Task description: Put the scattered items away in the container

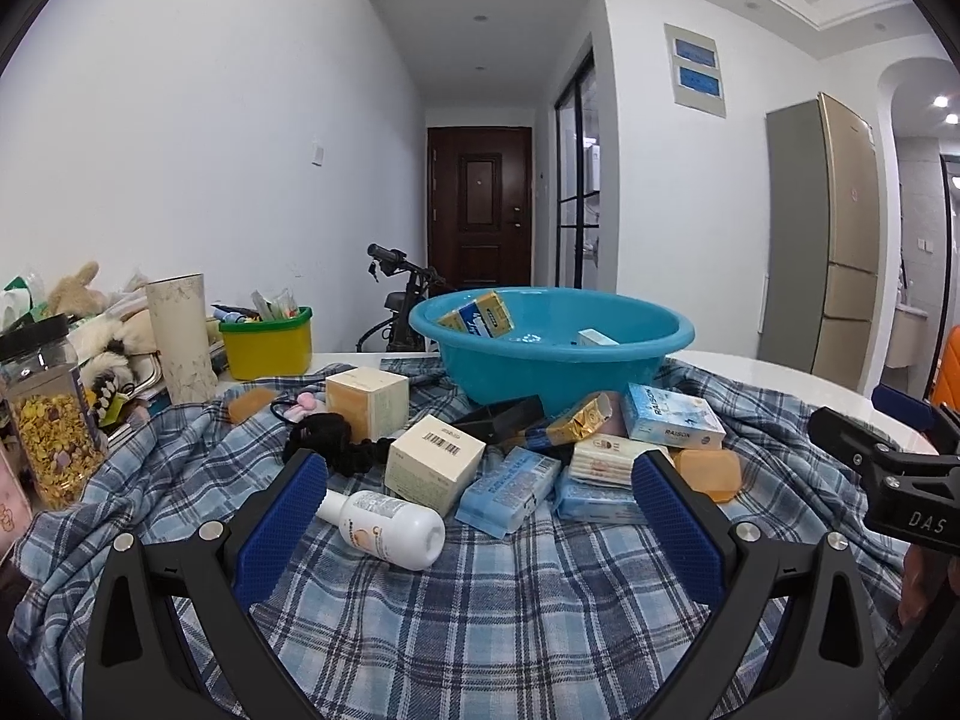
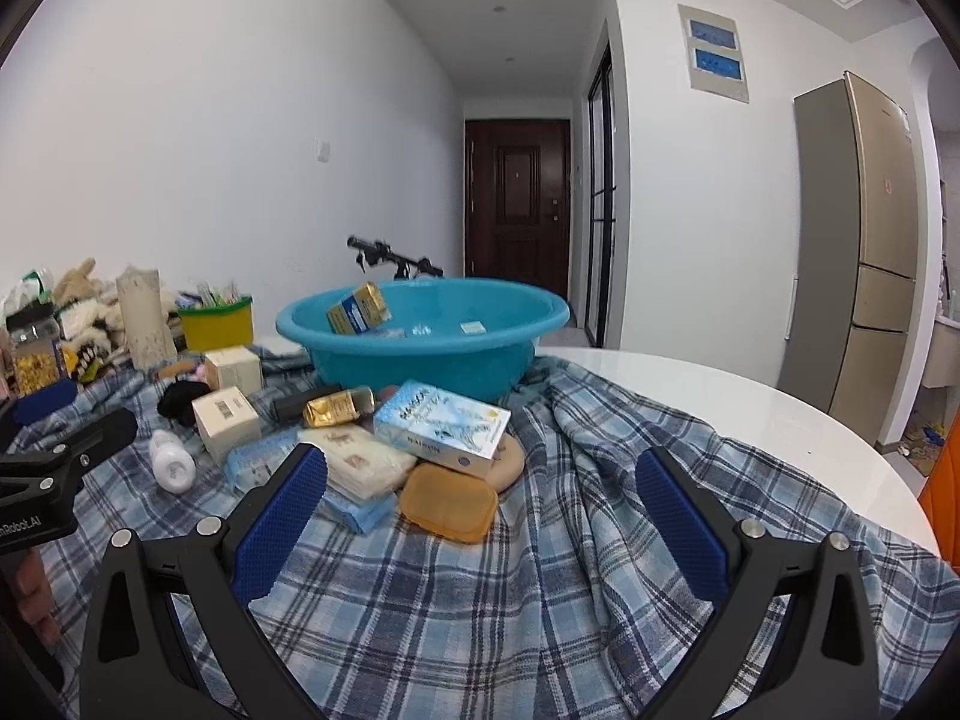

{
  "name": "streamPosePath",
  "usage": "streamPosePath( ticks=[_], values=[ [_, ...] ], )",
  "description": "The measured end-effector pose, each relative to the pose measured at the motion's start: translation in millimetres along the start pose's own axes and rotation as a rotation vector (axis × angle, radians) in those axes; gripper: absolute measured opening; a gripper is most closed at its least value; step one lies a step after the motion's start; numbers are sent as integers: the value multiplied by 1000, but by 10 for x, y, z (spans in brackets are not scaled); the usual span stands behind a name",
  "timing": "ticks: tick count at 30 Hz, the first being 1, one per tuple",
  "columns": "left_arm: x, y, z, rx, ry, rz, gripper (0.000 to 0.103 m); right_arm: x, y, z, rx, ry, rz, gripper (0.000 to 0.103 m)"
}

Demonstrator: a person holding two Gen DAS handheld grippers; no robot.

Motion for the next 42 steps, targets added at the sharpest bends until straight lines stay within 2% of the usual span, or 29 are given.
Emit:
streamPosePath(
  ticks=[3, 15, 24, 30, 36, 42],
  values=[
    [-20, -5, -38, -13, 0, -30, 103, 11, -32, -1, -42, -4, -4, 102],
    [-11, 6, -477, -94, 13, 62, 103, 19, 21, -388, -85, 44, 22, 102],
    [-29, 13, -957, -122, 25, 21, 103, 161, 58, -832, -78, -43, 11, 102],
    [-160, 34, -1285, -80, 79, 16, 103, 178, 144, -1144, -28, -13, 32, 103],
    [-137, 86, -1604, -38, 57, 4, 103, 136, 207, -1451, 16, 4, 27, 102],
    [-27, 124, -1807, -28, 0, -9, 103, 55, 200, -1664, 13, 30, 3, 102]
  ],
)
Point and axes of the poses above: each gripper's, at about its wrist camera, not at the fingertips, and y roughly against the way its jaws point, x to its right, z to its underside, the point moved 4 cm from there along -y, roughly the way its jaws point, and after that the axes turned 5 degrees about -z, right-handed, at the moved point
